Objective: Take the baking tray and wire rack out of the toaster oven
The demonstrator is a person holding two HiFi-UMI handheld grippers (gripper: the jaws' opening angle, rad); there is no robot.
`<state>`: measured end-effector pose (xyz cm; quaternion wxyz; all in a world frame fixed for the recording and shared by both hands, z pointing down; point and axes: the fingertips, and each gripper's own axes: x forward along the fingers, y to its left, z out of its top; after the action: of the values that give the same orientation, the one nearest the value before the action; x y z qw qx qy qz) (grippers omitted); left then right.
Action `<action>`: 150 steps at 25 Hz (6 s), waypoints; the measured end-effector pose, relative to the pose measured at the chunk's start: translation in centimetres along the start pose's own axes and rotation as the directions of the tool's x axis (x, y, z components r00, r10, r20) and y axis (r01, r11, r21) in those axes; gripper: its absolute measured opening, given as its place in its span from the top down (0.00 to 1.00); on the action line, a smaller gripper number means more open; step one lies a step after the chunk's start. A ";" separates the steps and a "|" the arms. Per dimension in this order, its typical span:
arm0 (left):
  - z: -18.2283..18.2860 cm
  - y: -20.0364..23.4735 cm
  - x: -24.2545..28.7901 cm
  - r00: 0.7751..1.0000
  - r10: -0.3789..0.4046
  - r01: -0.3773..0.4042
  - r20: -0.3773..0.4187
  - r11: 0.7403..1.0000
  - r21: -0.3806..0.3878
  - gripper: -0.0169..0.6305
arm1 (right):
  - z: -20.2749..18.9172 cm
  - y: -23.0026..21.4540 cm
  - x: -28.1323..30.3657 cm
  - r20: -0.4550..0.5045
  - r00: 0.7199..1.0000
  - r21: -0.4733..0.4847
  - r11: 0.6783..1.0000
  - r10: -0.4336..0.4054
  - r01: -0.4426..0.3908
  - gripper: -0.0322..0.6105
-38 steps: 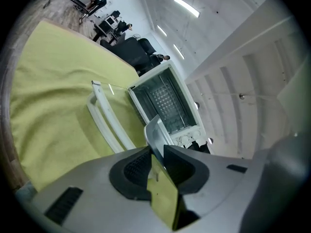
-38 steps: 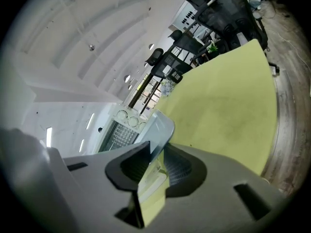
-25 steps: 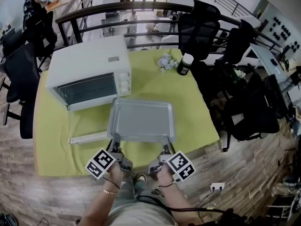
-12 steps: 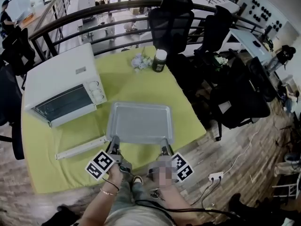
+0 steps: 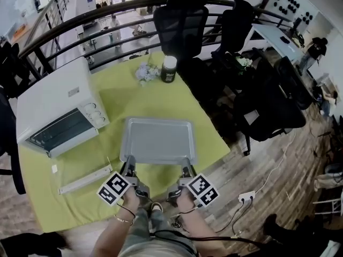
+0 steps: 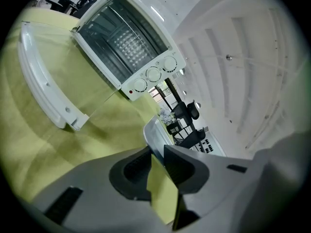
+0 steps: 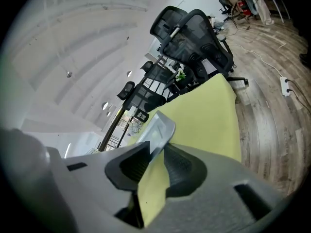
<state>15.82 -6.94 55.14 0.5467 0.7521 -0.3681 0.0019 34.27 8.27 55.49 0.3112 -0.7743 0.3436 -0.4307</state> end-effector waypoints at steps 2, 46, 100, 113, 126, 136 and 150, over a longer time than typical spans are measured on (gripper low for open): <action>0.0 0.2 0.7 1.000 0.006 -0.006 -0.002 1.000 0.005 0.86 | 0.0 -0.4 0.7 -0.003 1.000 0.003 1.000 -0.004 0.004 0.81; -3.4 5.2 3.5 0.959 0.233 -0.219 -0.159 0.971 0.100 0.69 | -2.6 -5.6 3.7 -0.105 0.975 -0.136 0.974 -0.196 0.181 0.74; 18.4 12.2 -23.3 0.860 0.313 -0.233 0.402 0.944 -0.235 0.63 | -23.5 22.6 0.8 -0.453 0.880 -0.470 0.801 0.141 -0.370 0.50; 25.7 15.6 -22.8 0.858 0.293 -0.198 0.423 0.947 -0.254 0.63 | -29.3 28.2 4.4 -0.497 0.851 -0.467 0.775 0.169 -0.426 0.53; 34.0 17.3 -18.0 0.873 0.236 -0.143 0.427 0.960 -0.239 0.63 | -31.5 32.5 10.1 -0.467 0.860 -0.395 0.822 0.206 -0.411 0.54; 37.2 16.5 -14.9 0.892 0.131 -0.054 0.432 0.981 -0.187 0.63 | -32.2 36.2 12.8 -0.444 0.834 -0.280 0.834 0.328 -0.476 0.54; 40.4 15.5 -11.3 0.884 0.013 0.062 0.468 0.987 -0.146 0.63 | -32.0 38.8 16.8 -0.399 0.809 -0.104 0.855 0.432 -0.508 0.58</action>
<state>-17.19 -35.96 47.03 0.4994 0.6897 -0.4782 -0.2151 2.46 -33.25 46.80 0.2580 -0.5996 0.6191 -0.4366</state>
